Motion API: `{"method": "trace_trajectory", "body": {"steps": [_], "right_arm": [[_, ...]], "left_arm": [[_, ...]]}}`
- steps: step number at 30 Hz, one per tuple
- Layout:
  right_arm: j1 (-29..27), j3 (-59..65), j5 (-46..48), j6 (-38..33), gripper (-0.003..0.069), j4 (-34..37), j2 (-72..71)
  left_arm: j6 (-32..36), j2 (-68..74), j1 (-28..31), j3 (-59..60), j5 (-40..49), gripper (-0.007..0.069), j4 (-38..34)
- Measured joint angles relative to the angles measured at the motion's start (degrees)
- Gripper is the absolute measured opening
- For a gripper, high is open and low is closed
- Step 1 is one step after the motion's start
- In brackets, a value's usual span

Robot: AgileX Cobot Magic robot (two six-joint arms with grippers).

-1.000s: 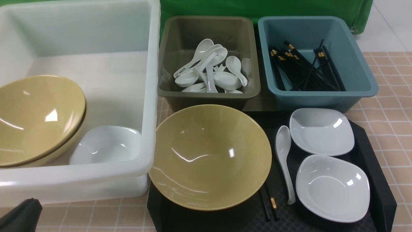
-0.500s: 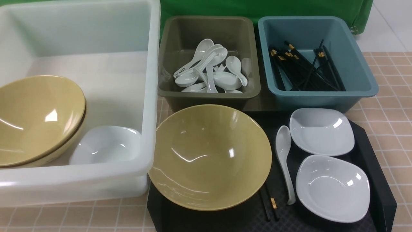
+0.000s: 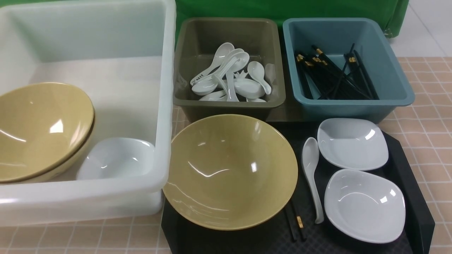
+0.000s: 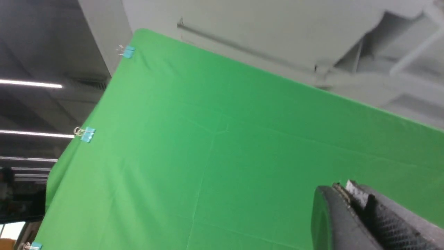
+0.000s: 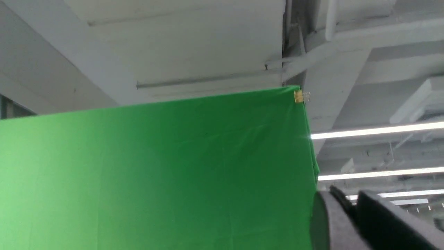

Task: On brown table put chopsticks spoon bowls plates into blue grey white boxes.
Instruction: 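Grasp the large bowl on the tray by its rim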

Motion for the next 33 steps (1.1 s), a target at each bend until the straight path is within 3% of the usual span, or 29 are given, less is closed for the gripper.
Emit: {"method": "trace_trajectory", "body": {"steps": [5, 10, 13, 18, 20, 22, 26, 33], "right_arm": [[0.0, -6.6, 18.7, -4.6, 0.0139, 0.0, 7.4], [0.5, -7.4, 41.4, -14.8, 0.0065, 0.0, 16.4], [3.2, -7.0, 49.7, -20.0, 0.0036, 0.0, 19.8], [9.4, -5.8, 51.8, -24.6, 0.0035, 0.0, 22.7], [12.7, -4.7, 50.8, -26.4, 0.0035, 0.0, 23.4], [14.8, -4.0, 49.9, -26.5, 0.0035, 0.0, 23.6], [16.9, -2.4, 47.2, -26.6, 0.0035, 0.0, 23.7], [17.1, 1.0, 41.1, -26.6, 0.0036, 0.0, 23.7]], "left_arm": [[1.2, 13.8, 0.0, -9.8, 10.5, -0.0010, 0.1], [1.3, 31.1, 0.0, -21.1, 35.9, -0.0010, -0.5], [3.7, 39.5, -0.3, -26.3, 50.3, -0.0010, -3.0], [10.8, 52.4, -4.8, -32.6, 63.6, -0.0010, -11.8], [15.8, 59.9, -10.7, -36.0, 68.2, -0.0010, -16.2], [17.4, 64.8, -16.7, -38.7, 70.1, -0.0010, -16.3], [12.2, 75.4, -27.0, -45.9, 71.3, -0.0008, -7.4], [-0.1, 88.9, -37.8, -54.0, 71.1, -0.0008, 12.6]]}}
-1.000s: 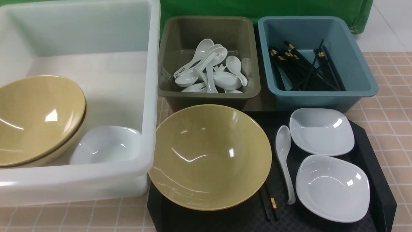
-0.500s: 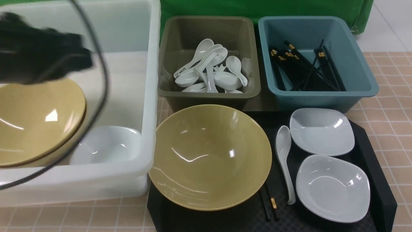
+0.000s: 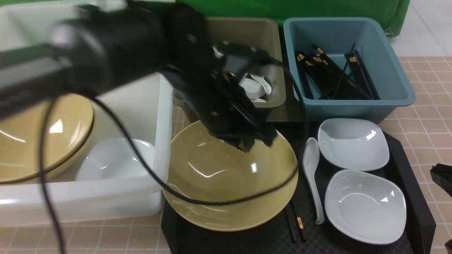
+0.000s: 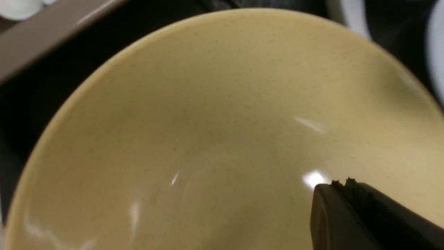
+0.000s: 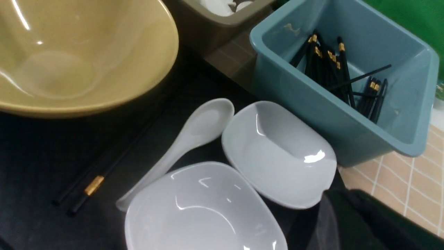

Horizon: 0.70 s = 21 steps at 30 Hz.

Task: On brown table put chopsticks spoon bowls plates into blue grey white boxes.
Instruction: 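Grasp the large bowl on the tray by its rim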

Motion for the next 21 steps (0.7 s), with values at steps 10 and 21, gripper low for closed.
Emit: {"method": "trace_trajectory", "body": {"steps": [10, 21], "right_arm": [[0.0, 0.3, -2.6, 0.1, 0.0037, 0.0, 0.0], [0.0, 0.3, -3.0, 1.8, 0.0038, 0.0, 0.0]], "left_arm": [[-1.1, 8.5, -7.0, -0.7, -5.0, -0.0007, 0.0], [6.5, 8.6, -7.0, -14.2, 5.4, 0.0038, -7.3]]}}
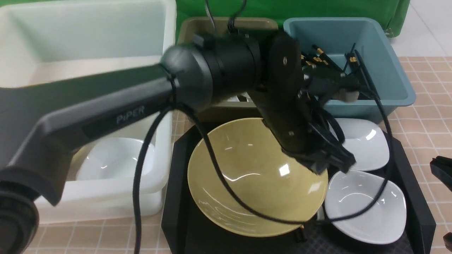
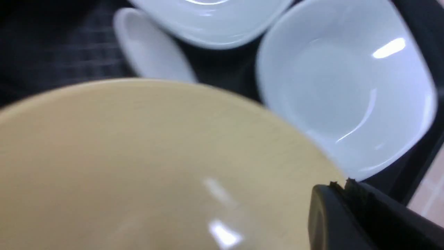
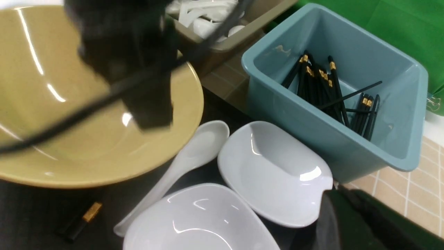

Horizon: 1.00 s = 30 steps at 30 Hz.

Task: On brown table put chopsticks spoon bowls plates into blue grey white boxes.
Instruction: 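Grasp the large bowl on the tray by its rim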

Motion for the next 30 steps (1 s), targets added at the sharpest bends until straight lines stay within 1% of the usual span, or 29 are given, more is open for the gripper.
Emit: {"method": "trace_trajectory", "body": {"steps": [2, 3, 4, 6, 8, 9, 10, 13, 14, 15, 19, 23, 26, 29, 30], "right_arm": [[0.0, 0.0, -0.1, 0.0, 0.0040, 0.0, 0.0], [0.0, 0.0, -0.1, 0.0, 0.0040, 0.0, 0.0], [0.0, 0.0, -0.1, 0.0, 0.0041, 0.0, 0.0], [0.0, 0.0, -0.1, 0.3, 0.0041, 0.0, 0.0], [0.0, 0.0, -0.1, 0.5, 0.0043, 0.0, 0.0], [0.0, 0.0, -0.1, 0.4, 0.0043, 0.0, 0.0], [0.0, 0.0, -0.1, 0.5, 0.0043, 0.0, 0.0], [0.0, 0.0, -0.1, 0.8, 0.0044, 0.0, 0.0], [0.0, 0.0, -0.1, 1.0, 0.0044, 0.0, 0.0], [0.0, 0.0, -0.1, 1.7, 0.0044, 0.0, 0.0], [0.0, 0.0, 0.0, 2.2, 0.0047, 0.0, 0.0], [0.0, 0.0, 0.0, 2.7, 0.0048, 0.0, 0.0], [0.0, 0.0, 0.0, 2.8, 0.0048, 0.0, 0.0], [0.0, 0.0, 0.0, 2.8, 0.0048, 0.0, 0.0], [0.0, 0.0, 0.0, 2.8, 0.0048, 0.0, 0.0]], "left_arm": [[-1.7, 0.0, 1.1, -2.0, 4.0, 0.0097, 5.7], [-1.9, 0.0, 1.2, -2.0, 4.5, 0.0097, 6.4], [-3.9, -0.1, 2.3, -2.8, 8.0, 0.0185, 12.6], [-5.9, -0.1, 3.3, -2.9, 10.1, 0.0279, 18.4], [-7.4, 0.2, 4.3, -2.9, 10.7, 0.0361, 21.0], [-7.7, 0.2, 4.7, -2.9, 10.8, 0.0390, 21.8], [-8.3, 0.7, 5.6, -2.9, 10.7, 0.0457, 22.7], [-8.7, 2.5, 7.2, -2.9, 9.4, 0.0538, 23.1], [-8.7, 2.7, 7.3, -2.9, 9.4, 0.0538, 23.1], [-9.2, 3.7, 8.1, -2.9, 8.8, 0.0554, 23.3], [-10.9, 5.7, 10.0, -2.9, 8.7, 0.0563, 23.3], [-11.1, 7.2, 12.2, -2.9, 9.8, 0.0563, 20.8], [-9.2, 8.8, 12.7, -2.9, 10.5, 0.0540, 17.2], [-7.7, 9.8, 12.7, -2.9, 10.5, 0.0521, 15.5], [-6.4, 10.5, 12.7, -2.9, 10.5, 0.0501, 14.0]]}}
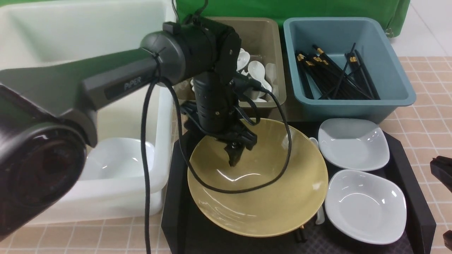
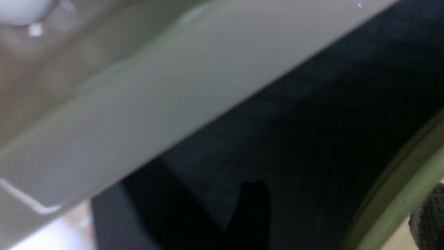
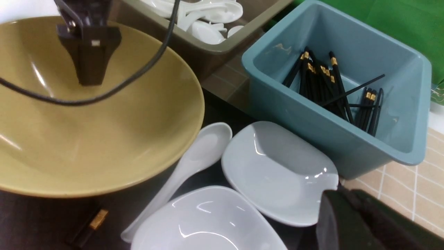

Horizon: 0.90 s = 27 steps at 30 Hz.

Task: On brown table put chopsticks spoon bowls plates into blue grey white boxes.
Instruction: 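Grasp the large bowl on the tray by its rim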

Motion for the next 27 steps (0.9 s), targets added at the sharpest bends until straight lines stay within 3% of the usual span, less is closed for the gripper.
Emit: {"method": "trace_trajectory", "body": {"steps": [5, 8, 13, 18, 27], "right_arm": [[0.0, 0.0, -0.2, 0.0, 0.0048, 0.0, 0.0], [0.0, 0.0, -0.4, 0.0, 0.0048, 0.0, 0.0], [0.0, 0.0, -0.4, 0.1, 0.0052, 0.0, 0.0], [0.0, 0.0, -0.4, 0.1, 0.0055, 0.0, 0.0], [0.0, 0.0, -0.4, 0.1, 0.0059, 0.0, 0.0]], "left_arm": [[3.9, 0.6, 0.0, 0.0, 0.0, 0.0376, -1.0], [6.0, -0.1, 0.5, -0.3, 0.9, 0.0211, -3.2], [7.5, -4.2, 2.0, -0.5, 2.0, 0.0038, -7.7], [11.3, -9.5, 5.7, -0.4, 0.3, 0.0007, -11.8], [19.4, -19.1, 12.1, -0.4, 0.2, 0.0007, -29.8]]}}
